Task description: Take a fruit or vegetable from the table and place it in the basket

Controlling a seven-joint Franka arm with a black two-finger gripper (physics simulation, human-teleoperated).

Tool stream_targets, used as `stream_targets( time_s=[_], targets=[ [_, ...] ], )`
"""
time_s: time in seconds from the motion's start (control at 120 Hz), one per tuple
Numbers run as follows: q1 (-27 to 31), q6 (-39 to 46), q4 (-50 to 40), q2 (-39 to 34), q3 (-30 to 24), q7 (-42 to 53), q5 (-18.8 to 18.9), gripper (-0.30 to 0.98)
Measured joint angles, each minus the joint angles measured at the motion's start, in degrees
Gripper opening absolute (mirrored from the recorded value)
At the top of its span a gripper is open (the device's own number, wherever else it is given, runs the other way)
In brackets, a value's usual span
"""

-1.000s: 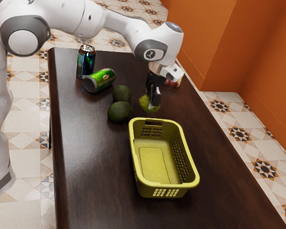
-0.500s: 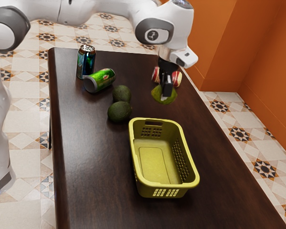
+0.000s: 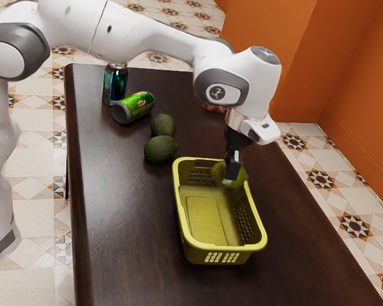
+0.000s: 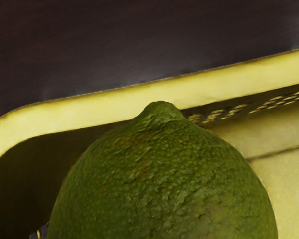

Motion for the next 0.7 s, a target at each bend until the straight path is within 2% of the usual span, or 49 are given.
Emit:
stream_targets(
  time_s=[0.117, 0.25, 0.383, 0.533, 0.7],
  targets=[
    [4.39, 0.12, -0.07, 0.39, 0.11, 0.1, -2.08, 0.52],
    [3.01, 0.15, -0.08, 0.48, 0.11, 0.26, -3.04, 0.62],
    [1.56, 0.16, -0.08, 0.44, 0.1, 0.38, -3.38, 0.66],
    [2.78, 0.07, 0.28, -0.75, -1.29, 0.49, -3.21, 0.68],
    [2.11, -1.86, 4.5, -2.23, -2.34, 0.6, -1.25, 0.68]
  ],
)
